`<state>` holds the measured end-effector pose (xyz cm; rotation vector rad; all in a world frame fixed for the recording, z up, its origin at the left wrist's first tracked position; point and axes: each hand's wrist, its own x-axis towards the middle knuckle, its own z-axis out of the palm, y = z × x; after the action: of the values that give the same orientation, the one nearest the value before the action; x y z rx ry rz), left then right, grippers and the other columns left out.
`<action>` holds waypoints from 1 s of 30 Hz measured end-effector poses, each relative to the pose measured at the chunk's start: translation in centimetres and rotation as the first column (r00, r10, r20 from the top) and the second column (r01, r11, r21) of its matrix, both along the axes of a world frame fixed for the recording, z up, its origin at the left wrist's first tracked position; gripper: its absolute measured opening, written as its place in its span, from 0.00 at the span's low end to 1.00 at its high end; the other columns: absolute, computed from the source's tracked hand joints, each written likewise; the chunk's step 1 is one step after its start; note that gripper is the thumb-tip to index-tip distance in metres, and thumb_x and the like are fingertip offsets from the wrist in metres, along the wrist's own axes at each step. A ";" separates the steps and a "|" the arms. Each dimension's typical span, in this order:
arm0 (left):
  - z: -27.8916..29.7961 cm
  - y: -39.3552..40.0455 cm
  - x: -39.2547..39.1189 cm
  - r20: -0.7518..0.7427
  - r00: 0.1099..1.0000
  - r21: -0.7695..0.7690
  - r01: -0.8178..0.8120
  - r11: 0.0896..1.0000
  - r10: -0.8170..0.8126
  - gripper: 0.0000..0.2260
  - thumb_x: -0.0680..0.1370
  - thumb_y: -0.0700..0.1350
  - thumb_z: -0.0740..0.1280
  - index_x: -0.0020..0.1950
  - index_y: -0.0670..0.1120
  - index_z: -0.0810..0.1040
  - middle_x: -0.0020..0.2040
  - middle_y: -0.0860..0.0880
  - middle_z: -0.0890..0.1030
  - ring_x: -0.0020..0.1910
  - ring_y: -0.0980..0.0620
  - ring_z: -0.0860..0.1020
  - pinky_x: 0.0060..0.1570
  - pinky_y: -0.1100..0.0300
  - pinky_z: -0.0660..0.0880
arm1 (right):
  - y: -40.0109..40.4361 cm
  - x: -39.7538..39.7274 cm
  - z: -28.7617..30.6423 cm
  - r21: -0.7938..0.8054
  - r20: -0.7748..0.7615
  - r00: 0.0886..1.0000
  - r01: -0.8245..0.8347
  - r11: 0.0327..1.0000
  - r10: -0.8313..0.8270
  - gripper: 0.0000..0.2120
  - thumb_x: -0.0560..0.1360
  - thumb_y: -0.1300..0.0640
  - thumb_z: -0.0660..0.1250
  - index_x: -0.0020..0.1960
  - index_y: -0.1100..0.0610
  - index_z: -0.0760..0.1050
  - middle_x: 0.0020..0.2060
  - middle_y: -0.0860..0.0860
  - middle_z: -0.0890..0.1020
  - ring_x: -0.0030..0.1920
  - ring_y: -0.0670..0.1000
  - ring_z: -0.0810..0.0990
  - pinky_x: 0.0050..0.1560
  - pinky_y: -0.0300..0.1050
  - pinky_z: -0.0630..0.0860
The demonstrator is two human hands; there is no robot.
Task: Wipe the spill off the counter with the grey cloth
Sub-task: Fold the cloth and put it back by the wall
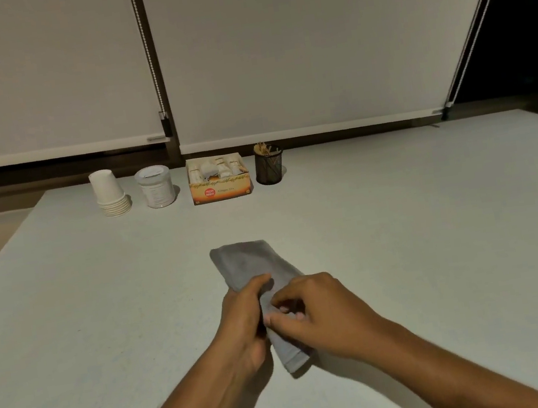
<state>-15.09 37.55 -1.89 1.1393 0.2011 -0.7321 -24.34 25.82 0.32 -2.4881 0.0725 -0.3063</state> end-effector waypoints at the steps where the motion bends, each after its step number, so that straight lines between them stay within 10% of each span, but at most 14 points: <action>1: 0.1 0.0 0.1 0.006 1.000 -0.018 0.028 0.999 -0.028 0.15 0.79 0.41 0.72 0.65 0.39 0.82 0.52 0.35 0.89 0.48 0.37 0.89 0.41 0.49 0.86 | -0.4 -0.2 0.0 0.057 0.011 0.999 0.053 0.997 -0.053 0.13 0.78 0.41 0.66 0.42 0.47 0.84 0.34 0.41 0.84 0.37 0.43 0.83 0.36 0.35 0.76; 4: 1.1 -0.7 0.1 0.037 0.993 -0.057 0.114 0.992 -0.112 0.15 0.80 0.42 0.72 0.67 0.42 0.80 0.53 0.37 0.89 0.50 0.39 0.89 0.44 0.48 0.86 | -3.0 -0.3 -0.2 0.281 0.052 0.949 0.283 0.917 -0.309 0.09 0.77 0.45 0.73 0.55 0.45 0.84 0.47 0.41 0.85 0.46 0.41 0.83 0.44 0.34 0.78; 7: 2.4 -1.8 0.3 0.068 0.978 -0.078 0.203 0.976 -0.197 0.18 0.79 0.45 0.74 0.68 0.43 0.79 0.54 0.39 0.89 0.51 0.40 0.89 0.45 0.47 0.86 | -6.6 0.4 0.1 0.415 -0.184 0.890 0.455 0.788 -0.418 0.31 0.74 0.40 0.76 0.72 0.48 0.73 0.62 0.45 0.79 0.56 0.46 0.81 0.57 0.43 0.78; 10: 3.9 -3.2 1.0 0.080 0.954 -0.111 0.297 0.949 -0.289 0.20 0.80 0.48 0.73 0.70 0.42 0.78 0.58 0.38 0.88 0.56 0.39 0.88 0.54 0.44 0.84 | -10.1 1.0 0.5 0.673 -0.444 0.890 0.410 0.615 -0.107 0.38 0.70 0.30 0.75 0.70 0.53 0.76 0.64 0.51 0.84 0.62 0.54 0.84 0.68 0.54 0.77; 16: 4.8 -8.8 2.7 0.199 0.906 -0.069 0.395 0.916 -0.375 0.23 0.81 0.50 0.72 0.73 0.43 0.77 0.65 0.39 0.86 0.63 0.37 0.85 0.62 0.41 0.82 | -16.3 1.1 0.2 0.967 -0.239 0.945 0.211 0.142 0.222 0.27 0.80 0.46 0.72 0.74 0.59 0.75 0.70 0.60 0.81 0.71 0.60 0.79 0.76 0.61 0.70; 26: 3.8 -21.6 6.9 0.102 0.915 0.128 0.377 0.917 -0.390 0.19 0.77 0.45 0.70 0.67 0.43 0.80 0.56 0.40 0.88 0.52 0.41 0.88 0.46 0.46 0.86 | -30.8 5.2 0.3 0.837 -0.243 0.970 0.216 0.503 -0.012 0.21 0.77 0.57 0.77 0.66 0.52 0.75 0.56 0.53 0.88 0.57 0.57 0.87 0.58 0.57 0.84; 30: 3.3 -25.1 10.4 0.079 0.891 0.179 0.428 0.886 -0.446 0.25 0.74 0.39 0.68 0.72 0.42 0.74 0.68 0.37 0.78 0.65 0.35 0.81 0.46 0.42 0.86 | -35.3 8.4 0.2 0.814 -0.214 0.976 0.203 0.544 -0.044 0.18 0.77 0.59 0.77 0.64 0.52 0.76 0.55 0.52 0.88 0.54 0.55 0.88 0.48 0.49 0.85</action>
<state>-4.65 12.44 1.39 1.3959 -0.1087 -1.0593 -15.92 -9.49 0.48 -1.5223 0.3811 -0.0693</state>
